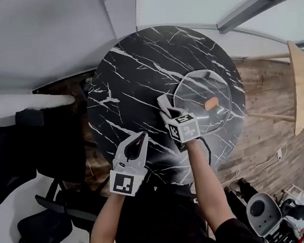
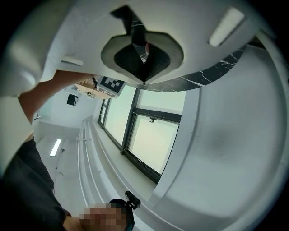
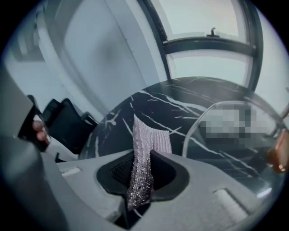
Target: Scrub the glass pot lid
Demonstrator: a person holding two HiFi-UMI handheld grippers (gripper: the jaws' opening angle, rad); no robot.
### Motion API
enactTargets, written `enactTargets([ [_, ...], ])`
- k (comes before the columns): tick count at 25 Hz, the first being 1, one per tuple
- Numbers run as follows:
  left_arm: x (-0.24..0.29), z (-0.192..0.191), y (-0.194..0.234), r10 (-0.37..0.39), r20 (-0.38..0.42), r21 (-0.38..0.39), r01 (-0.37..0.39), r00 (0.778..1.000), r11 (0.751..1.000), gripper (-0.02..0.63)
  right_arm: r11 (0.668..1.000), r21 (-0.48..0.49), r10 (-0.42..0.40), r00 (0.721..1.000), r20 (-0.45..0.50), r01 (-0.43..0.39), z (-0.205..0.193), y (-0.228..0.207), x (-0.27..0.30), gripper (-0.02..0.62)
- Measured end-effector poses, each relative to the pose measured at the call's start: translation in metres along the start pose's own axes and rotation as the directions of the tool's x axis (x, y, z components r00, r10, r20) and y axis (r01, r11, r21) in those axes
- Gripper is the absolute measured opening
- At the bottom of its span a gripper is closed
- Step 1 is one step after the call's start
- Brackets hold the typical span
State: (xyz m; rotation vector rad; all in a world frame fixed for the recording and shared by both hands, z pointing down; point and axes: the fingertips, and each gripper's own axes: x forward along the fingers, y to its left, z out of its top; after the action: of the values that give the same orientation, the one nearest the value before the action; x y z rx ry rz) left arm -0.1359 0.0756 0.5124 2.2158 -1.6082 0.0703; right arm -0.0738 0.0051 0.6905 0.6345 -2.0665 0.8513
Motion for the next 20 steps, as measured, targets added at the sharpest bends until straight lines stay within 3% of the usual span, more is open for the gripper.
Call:
enactTargets([
  [3,0.000,0.006,-0.009,0.018,0.009,0.017,-0.018,1.000,1.000,0.003,0.982,0.063,0.174,0.981,0.091,-0.180,0.006,0.012,-0.023,0.076],
  [8,0.010,0.018,-0.038,0.037,0.008,0.043,-0.037,0.999,0.998,0.003,0.971,0.006,0.233,0.947,0.220,-0.240,-0.001,0.002,-0.095,0.075],
  [10,0.019,0.024,-0.053,0.045,0.004,0.055,-0.045,0.999,0.997,0.003,0.984,-0.072,0.177,0.948,0.266,-0.163,-0.011,-0.010,-0.126,0.075],
  [13,0.039,0.036,-0.079,0.054,0.026,0.028,-0.054,0.998,0.998,0.003,0.989,-0.143,0.007,0.953,0.303,0.038,-0.027,-0.047,-0.168,0.075],
  [17,0.062,0.043,-0.104,0.083,0.042,0.011,-0.084,0.996,0.996,0.003,0.976,-0.052,-0.180,0.924,0.338,0.210,-0.036,-0.108,-0.202,0.075],
  [20,0.075,0.048,-0.117,0.107,0.056,0.010,-0.107,0.993,0.994,0.003,0.955,-0.043,-0.260,0.900,0.351,0.293,-0.032,-0.143,-0.212,0.075],
])
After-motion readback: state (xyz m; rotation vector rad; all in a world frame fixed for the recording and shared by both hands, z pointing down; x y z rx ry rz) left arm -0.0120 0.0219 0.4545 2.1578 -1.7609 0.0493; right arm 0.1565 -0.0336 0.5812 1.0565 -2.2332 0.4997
